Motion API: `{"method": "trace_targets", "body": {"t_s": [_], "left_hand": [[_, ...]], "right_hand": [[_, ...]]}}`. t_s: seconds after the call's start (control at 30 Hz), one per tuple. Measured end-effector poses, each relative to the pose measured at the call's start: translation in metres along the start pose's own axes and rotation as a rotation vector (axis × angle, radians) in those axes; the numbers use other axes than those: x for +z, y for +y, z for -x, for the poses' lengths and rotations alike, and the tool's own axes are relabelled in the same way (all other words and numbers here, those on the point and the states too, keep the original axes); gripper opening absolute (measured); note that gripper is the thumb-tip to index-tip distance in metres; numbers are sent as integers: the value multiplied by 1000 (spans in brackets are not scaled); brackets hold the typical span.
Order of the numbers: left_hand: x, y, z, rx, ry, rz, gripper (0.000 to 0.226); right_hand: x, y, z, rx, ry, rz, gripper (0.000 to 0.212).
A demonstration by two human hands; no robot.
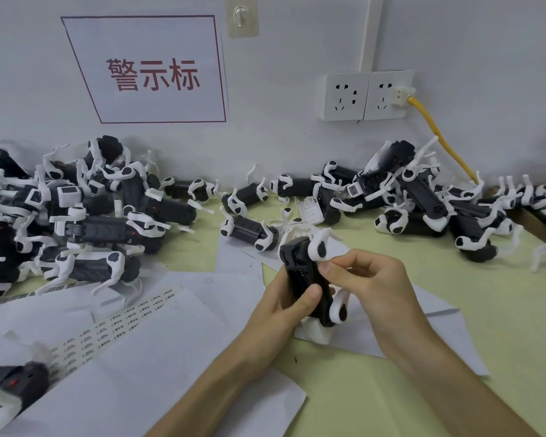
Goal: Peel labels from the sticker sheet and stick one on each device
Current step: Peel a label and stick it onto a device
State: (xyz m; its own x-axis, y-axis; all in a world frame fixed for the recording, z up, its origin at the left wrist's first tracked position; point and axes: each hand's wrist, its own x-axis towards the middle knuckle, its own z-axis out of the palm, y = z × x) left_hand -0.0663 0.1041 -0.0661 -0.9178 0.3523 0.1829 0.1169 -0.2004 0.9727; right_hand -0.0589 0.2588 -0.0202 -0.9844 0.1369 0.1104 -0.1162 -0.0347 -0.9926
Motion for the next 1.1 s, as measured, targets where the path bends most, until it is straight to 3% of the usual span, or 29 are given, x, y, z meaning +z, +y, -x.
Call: {"method": "trace_targets", "body": {"t_s": [0.07, 0.2, 0.4, 0.5, 0.63, 0.8, 1.0, 1.1], "left_hand": [[-1, 0, 0, -7, -7, -4, 52], [-2, 2, -1, -44, -3, 20, 47], [-1, 14, -2, -184, -19, 379, 48], [-2, 16, 1, -197, -55, 485, 35], [0, 18, 3, -208, -106, 431, 31], [3, 17, 4, -176, -97, 304, 31], [4, 18, 4, -181, -105, 163, 38], [4, 17, 3, -167, -74, 77, 42]], "right_hand": [[-2, -3, 0, 55, -13, -21, 23], [-1, -3, -2, 96, 34, -53, 48], [-1, -3, -5, 108, -164, -101, 28], [0, -2, -4, 81, -239, -109, 10], [1, 2, -4, 40, -270, -78, 29], [-1, 6, -5, 11, -333, -51, 37], [2, 7, -4, 14, -392, -127, 21], [0, 7, -4, -6, -460, -137, 28]]}}
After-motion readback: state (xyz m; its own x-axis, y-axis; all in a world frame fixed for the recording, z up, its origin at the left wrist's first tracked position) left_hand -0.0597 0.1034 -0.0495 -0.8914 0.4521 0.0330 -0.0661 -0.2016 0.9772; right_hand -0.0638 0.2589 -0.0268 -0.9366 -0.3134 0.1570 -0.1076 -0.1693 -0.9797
